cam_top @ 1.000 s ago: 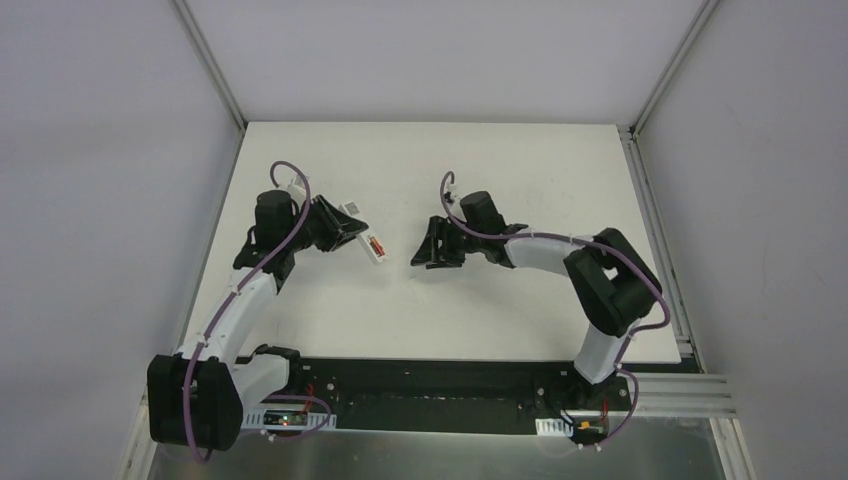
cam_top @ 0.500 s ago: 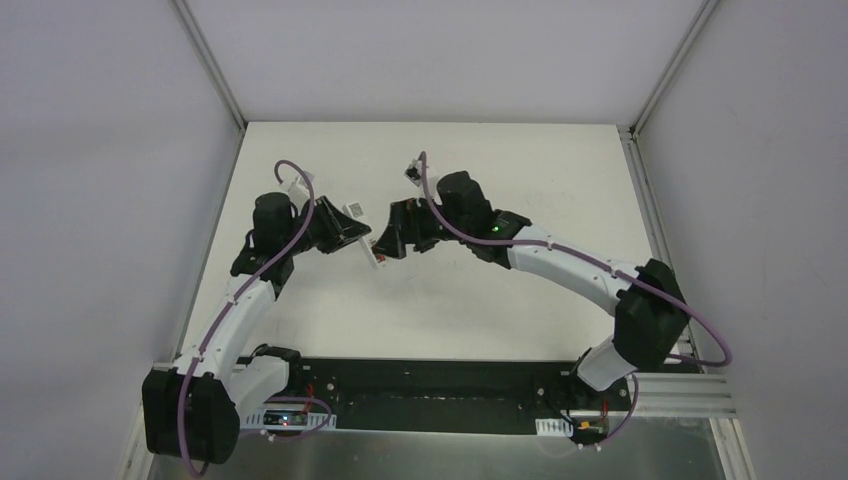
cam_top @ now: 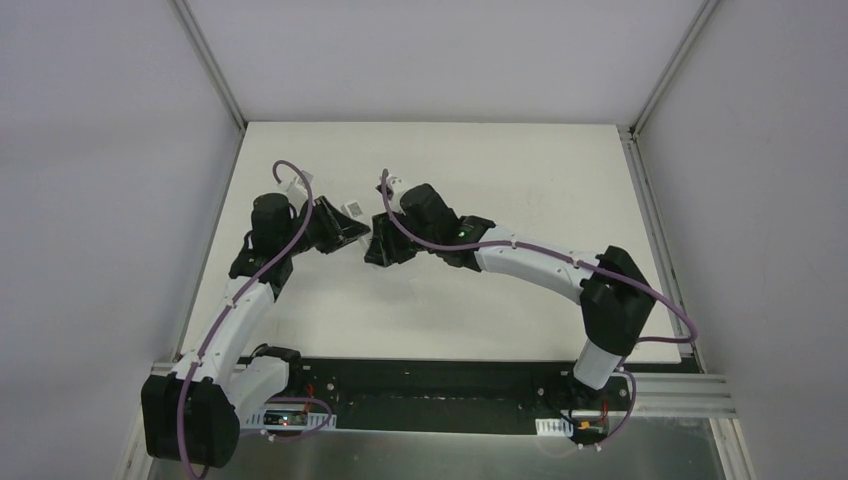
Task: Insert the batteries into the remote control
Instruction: Place the remote control at the center of the board.
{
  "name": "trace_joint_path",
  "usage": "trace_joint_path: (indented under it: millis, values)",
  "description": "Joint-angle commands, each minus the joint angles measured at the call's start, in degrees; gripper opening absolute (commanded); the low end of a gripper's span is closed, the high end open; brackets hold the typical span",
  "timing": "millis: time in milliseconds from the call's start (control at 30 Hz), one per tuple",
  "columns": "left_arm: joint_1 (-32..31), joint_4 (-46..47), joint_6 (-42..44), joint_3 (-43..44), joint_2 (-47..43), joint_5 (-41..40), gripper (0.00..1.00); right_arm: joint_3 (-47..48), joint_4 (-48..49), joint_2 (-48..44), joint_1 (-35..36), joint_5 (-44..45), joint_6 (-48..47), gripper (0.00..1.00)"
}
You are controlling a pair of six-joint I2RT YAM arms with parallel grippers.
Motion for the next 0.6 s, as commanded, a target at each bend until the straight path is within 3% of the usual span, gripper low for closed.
trace_joint_path:
  millis: [0, 67, 167, 267, 467, 567]
  values:
    - [-0.3, 1.8, -0.5, 1.9, -0.9, 2.2, 0.01, 0.8, 2.0, -1.4, -0.4, 3.7, -0.8, 0.35]
    - [-0.4, 1.8, -0.6, 2.0, -0.5, 2.2, 0.11, 0.5, 2.3, -1.3, -0.4, 4.9, -1.2, 0.27]
    - [-0.4, 1.6, -0.5, 1.9, -0.4, 1.0, 0.53, 0.7, 1.0, -1.0, -0.4, 8.3, -2.1, 0.23]
    - [-0.2, -0.2, 0.2, 1.5, -0.5, -2.0, 0.75, -0.2, -1.4, -1.3, -1.4, 12.5, -2.7, 0.22]
    - [-0.2, -11.5, 5.0, 2.0, -1.1, -12.3, 0.99, -7.7, -7.0, -4.0, -9.1, 15.3, -0.8, 0.21]
    - [-0.3, -12.1, 5.6, 0.9, -1.8, -15.2, 0.99, -10.7, -11.3, -3.7, -12.1, 19.0, -2.2, 0.22]
